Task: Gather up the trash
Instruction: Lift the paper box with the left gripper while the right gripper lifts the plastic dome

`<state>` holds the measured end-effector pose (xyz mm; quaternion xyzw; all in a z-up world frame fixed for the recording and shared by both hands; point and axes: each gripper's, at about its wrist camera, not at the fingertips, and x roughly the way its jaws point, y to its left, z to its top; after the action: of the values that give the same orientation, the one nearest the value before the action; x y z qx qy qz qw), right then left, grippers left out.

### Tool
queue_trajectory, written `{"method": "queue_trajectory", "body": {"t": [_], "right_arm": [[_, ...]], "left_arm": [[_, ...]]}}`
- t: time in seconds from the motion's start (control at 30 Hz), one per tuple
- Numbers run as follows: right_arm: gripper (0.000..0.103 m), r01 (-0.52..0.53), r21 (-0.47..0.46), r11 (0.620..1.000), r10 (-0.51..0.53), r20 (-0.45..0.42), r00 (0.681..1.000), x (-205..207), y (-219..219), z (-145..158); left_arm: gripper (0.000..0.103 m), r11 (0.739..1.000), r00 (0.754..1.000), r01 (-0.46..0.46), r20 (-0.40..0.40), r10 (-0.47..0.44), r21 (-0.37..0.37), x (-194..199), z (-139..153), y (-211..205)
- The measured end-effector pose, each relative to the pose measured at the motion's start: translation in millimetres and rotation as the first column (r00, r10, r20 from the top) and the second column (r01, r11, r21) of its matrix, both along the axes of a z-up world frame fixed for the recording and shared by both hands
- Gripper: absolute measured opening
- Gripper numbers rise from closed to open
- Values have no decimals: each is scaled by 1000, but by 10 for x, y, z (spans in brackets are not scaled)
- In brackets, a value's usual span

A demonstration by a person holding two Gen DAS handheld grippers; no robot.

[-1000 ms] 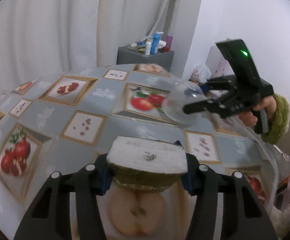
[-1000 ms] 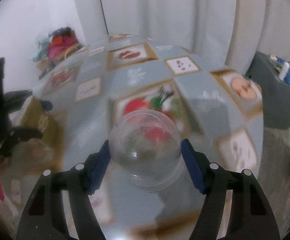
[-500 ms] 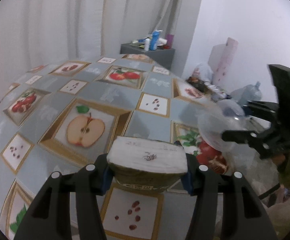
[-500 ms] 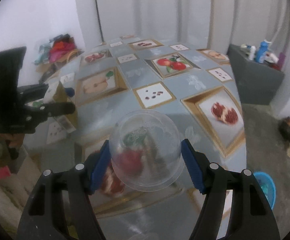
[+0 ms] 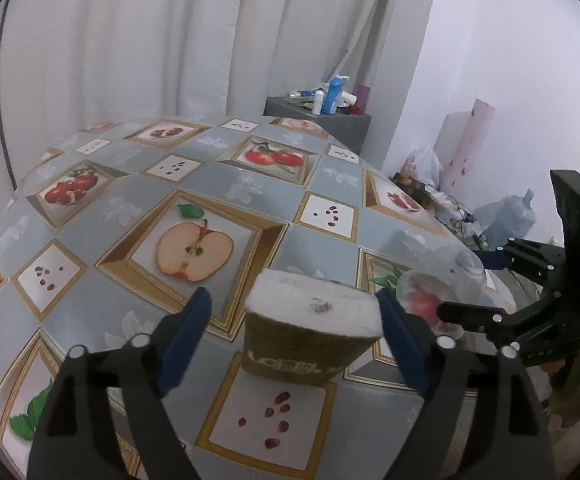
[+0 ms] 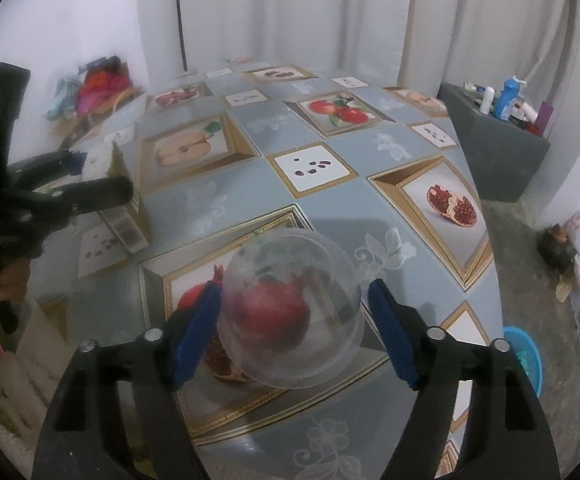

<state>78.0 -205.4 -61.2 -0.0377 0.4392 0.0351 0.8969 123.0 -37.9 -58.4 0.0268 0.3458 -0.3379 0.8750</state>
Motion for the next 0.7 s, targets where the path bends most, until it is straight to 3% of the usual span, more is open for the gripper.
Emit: {"method": "queue_trajectory", "body": {"t": [0.13,0.4,0.7], "right_arm": [[76,10,-2,1000,-10,-2,1000,-2,-3,2],[76,16,3,1000,-15,-23,1000,-34,19,-44],[76,12,-6,1000,-12,-31,999,-19,62,-99]], "left_arm": [[84,1000,1000,9,1,-9,4,-42,-42,-6],[84,986,995,17,99,-33,165,-159,-137,-204],[81,980,992,41,109,-63,195,-120,-165,-296]]}}
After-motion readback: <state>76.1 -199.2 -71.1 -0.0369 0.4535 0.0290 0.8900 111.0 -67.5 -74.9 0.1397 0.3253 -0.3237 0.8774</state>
